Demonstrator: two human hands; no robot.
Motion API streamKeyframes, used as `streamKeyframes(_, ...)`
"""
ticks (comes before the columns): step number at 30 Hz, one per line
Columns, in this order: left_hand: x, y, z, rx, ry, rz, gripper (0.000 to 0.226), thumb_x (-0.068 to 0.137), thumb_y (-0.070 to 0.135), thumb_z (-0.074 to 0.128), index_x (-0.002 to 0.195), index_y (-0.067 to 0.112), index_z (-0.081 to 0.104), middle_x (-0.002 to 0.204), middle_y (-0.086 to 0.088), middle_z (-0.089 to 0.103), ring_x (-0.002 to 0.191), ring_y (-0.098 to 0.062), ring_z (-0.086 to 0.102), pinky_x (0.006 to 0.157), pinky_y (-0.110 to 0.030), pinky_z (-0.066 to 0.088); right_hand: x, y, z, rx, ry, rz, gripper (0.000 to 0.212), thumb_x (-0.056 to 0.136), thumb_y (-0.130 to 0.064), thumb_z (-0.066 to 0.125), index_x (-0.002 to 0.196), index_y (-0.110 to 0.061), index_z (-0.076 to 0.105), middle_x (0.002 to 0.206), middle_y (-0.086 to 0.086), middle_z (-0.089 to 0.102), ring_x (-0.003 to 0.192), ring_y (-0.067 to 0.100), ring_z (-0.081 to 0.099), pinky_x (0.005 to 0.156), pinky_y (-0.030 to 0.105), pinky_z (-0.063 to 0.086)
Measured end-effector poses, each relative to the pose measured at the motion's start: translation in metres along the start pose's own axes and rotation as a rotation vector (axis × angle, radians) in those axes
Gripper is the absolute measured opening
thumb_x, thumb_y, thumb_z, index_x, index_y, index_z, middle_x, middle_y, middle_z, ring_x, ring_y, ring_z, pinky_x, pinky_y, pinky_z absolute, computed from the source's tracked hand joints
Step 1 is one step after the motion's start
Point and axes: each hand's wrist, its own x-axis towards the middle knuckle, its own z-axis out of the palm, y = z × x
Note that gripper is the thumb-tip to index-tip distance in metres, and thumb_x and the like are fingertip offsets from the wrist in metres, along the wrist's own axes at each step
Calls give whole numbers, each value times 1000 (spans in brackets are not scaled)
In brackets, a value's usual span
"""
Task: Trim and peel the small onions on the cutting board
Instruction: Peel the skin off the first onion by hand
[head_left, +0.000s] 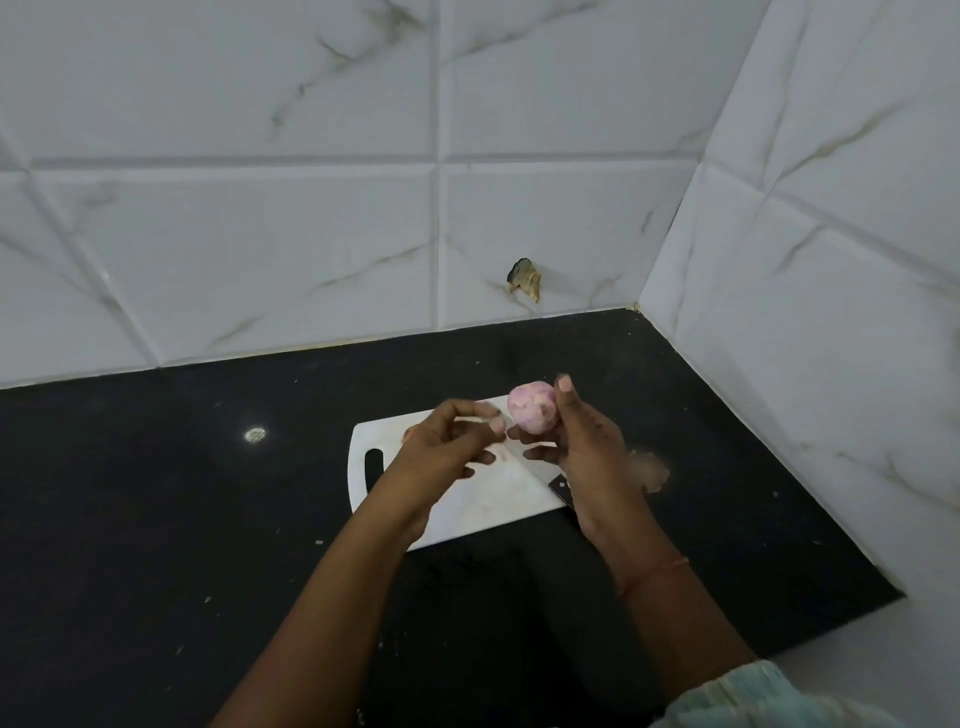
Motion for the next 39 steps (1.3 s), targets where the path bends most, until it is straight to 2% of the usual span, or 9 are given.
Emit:
streamKeyframes(4,-3,1,5,54,-129,227,46,88,23,71,128,40,57,126,17,62,103,-9,65,80,-21,52,-2,2,0,-33,-23,0,63,77,-64,52,112,-14,67,99,10,74,84,24,73,69,33,56)
streamKeyframes(9,-2,-1,12,-54,-117,278,37,94,15,62,129,27,60,123,9,66,114,-15,63,91,-30,55,-10,-2,-1,-133,-78,-99,44,95,-46,47,105,-5,62,84,16,73,67,24,70,64,31,58)
streamKeyframes(12,-2,-3,8,-150,-120,231,38,94,28,59,132,26,58,131,1,64,119,-19,61,93,-33,51,-12,-7,-7,-162,-93,-211,27,97,-27,55,99,-2,63,74,16,72,65,23,68,63,32,56)
streamKeyframes(15,-2,-4,8,-261,-122,153,45,91,39,56,132,22,58,130,-5,64,114,-20,62,90,-32,51,-9,-8,-15,-214,-55,-347,7,87,-12,69,94,-11,68,83,10,72,70,18,65,65,34,55)
streamKeyframes(23,-2,1,17,-589,-203,13,50,93,43,44,127,9,61,112,-16,68,83,-19,65,73,-29,55,-15,-20,-13,-418,-177,-619,32,82,-9,74,107,-29,69,93,-13,65,83,7,62,73,22,53)
streamKeyframes(26,-2,1,17,-593,-206,-3,53,91,46,44,122,7,63,105,-16,67,76,-18,62,73,-30,53,-15,-20,-14,-466,-240,-639,31,85,-15,71,114,-26,67,98,-15,66,84,11,62,73,31,57)
streamKeyframes(29,-3,2,16,-590,-208,-16,51,97,46,39,116,8,66,103,-18,66,70,-18,58,75,-30,52,-14,-19,-11,-399,-275,-582,27,91,-15,65,118,-15,66,106,-5,69,81,9,62,68,28,55)
streamKeyframes(34,-2,2,15,-532,-240,1,53,101,46,31,125,12,65,102,-14,64,69,-15,53,72,-28,52,-12,-20,-10,-475,-227,-642,10,86,-15,71,95,-20,70,94,-15,68,85,18,65,73,39,57)
streamKeyframes(39,0,0,14,-409,-196,28,53,102,46,32,126,11,65,96,-12,65,68,-14,55,73,-28,52,-12,-21,-8,-571,-207,-680,4,89,-13,67,91,-16,65,93,-16,65,81,13,63,69,26,55)
